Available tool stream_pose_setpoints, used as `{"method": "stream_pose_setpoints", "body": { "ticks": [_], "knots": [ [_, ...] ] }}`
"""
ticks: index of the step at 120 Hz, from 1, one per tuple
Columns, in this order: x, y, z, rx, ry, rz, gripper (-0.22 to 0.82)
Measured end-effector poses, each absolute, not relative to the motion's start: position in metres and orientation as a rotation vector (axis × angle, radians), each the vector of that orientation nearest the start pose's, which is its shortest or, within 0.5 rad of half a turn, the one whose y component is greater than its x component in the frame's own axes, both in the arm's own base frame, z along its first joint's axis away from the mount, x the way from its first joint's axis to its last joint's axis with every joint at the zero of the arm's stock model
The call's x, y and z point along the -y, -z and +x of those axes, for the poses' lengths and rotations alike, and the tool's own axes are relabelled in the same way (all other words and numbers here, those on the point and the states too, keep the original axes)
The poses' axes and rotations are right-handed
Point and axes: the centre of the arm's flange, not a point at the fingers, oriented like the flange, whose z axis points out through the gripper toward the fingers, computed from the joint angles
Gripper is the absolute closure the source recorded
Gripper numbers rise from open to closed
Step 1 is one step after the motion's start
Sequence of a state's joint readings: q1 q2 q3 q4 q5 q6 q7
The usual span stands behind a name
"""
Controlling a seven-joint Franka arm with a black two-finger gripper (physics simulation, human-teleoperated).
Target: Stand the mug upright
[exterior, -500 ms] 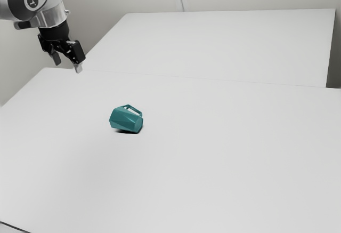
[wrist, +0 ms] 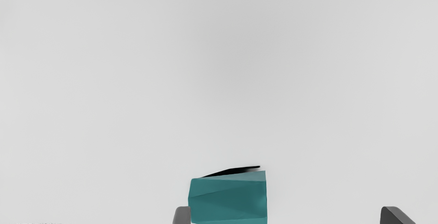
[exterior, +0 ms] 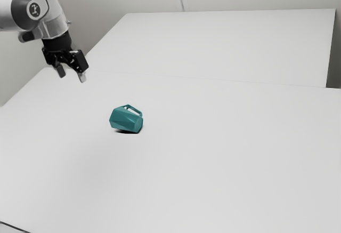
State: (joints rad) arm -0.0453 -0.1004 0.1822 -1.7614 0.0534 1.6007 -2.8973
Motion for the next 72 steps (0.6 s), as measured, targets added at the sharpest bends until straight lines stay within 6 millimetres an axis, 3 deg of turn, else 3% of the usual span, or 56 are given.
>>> {"method": "stream_pose_setpoints", "body": {
  "ticks": [18,41,47,61,72],
  "knots": [
    [-0.144,-0.539,0.51,-3.253,0.269,-0.105,0.0],
    [-0.208,-0.483,0.509,-3.215,0.586,-0.415,0.0],
    [-0.211,-0.473,0.514,-3.196,0.644,-0.445,0.0],
    [-0.188,-0.448,0.539,-3.186,0.737,-0.423,0.0],
    [-0.185,-0.432,0.554,-3.162,0.789,-0.447,0.0]
  ]
}}
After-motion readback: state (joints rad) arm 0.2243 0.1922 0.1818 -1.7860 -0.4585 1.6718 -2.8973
